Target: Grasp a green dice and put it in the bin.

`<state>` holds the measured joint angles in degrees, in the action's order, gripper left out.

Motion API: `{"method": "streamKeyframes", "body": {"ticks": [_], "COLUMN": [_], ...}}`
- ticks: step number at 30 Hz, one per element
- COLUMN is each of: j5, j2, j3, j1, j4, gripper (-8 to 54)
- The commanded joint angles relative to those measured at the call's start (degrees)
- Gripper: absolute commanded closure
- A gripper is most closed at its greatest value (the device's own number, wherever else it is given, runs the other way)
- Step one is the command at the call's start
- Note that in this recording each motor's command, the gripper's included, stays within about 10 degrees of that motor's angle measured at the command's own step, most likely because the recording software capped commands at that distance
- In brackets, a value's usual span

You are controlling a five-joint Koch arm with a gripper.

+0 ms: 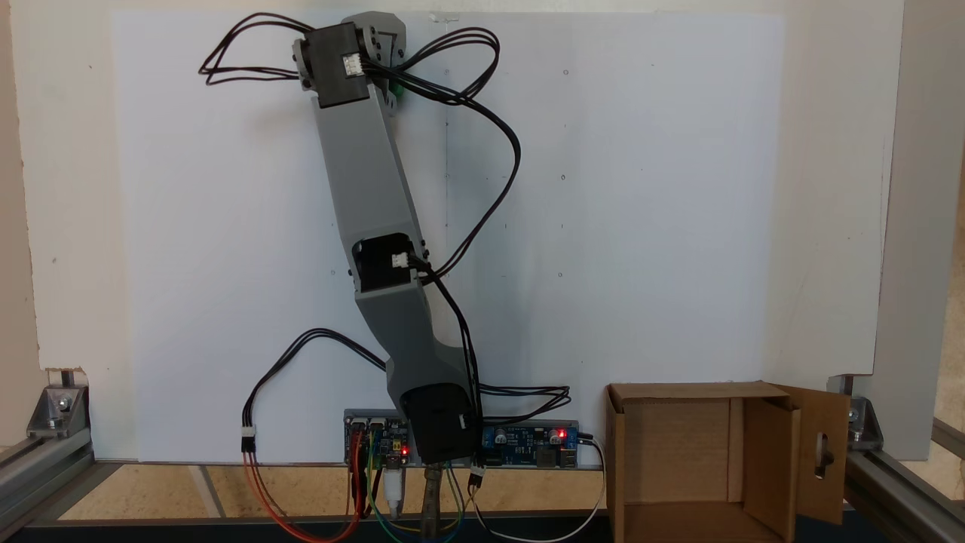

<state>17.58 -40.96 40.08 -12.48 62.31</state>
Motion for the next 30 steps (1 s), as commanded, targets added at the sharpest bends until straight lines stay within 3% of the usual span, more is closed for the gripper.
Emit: {"method": "streamKeyframes", "body": {"ticks": [1,28,30], "j5": [2.8,3.4,3.4], "j2": [-0.8,0.0,0.1], "j3": [-0.8,0.3,0.3], "j1": [0.6,0.7,0.8], "j4": [-0.2,-2.5,-2.6], "gripper": [2.3,5.2,7.6]}}
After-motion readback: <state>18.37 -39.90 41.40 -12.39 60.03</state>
